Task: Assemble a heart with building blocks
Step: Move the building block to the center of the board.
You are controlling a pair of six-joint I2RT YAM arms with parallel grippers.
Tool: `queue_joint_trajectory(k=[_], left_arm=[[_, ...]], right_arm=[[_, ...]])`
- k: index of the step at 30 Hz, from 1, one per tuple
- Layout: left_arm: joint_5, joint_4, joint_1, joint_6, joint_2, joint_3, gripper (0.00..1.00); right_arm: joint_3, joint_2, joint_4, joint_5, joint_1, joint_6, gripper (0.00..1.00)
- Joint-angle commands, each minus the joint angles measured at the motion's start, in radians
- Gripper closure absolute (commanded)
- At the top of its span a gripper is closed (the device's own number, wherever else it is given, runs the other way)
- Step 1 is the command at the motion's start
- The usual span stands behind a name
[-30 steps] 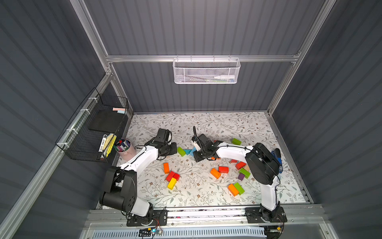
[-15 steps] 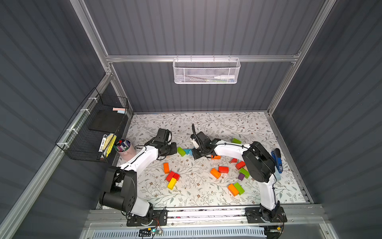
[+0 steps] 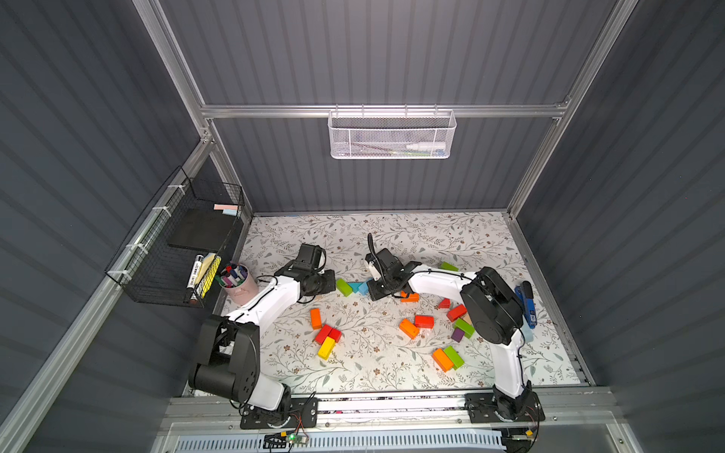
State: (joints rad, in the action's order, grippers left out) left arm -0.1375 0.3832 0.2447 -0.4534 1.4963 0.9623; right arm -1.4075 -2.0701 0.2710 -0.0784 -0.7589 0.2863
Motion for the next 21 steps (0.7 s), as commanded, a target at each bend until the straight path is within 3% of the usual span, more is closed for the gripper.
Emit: queue_joint_trajectory(k=[1,14,21], left_arm=[[-0.004,0.003,-0.007,0.019,-0.028,-0.007,0.97],[-0.01,-0.001,-0.007,0.026,-0.027,-0.018,0.97],[-0.024,-0.006,-0.007,0.027,-0.008,-0.035,0.97]], right_arm=[[-0.002,-0.004,0.022,0.011,0.009,-0.021,1.0],[-0.004,0.019,0.042,0.0,0.015,-0.04,1.0],[0.029,0.081,0.011,-0.141,0.005,-0.025,1.0]])
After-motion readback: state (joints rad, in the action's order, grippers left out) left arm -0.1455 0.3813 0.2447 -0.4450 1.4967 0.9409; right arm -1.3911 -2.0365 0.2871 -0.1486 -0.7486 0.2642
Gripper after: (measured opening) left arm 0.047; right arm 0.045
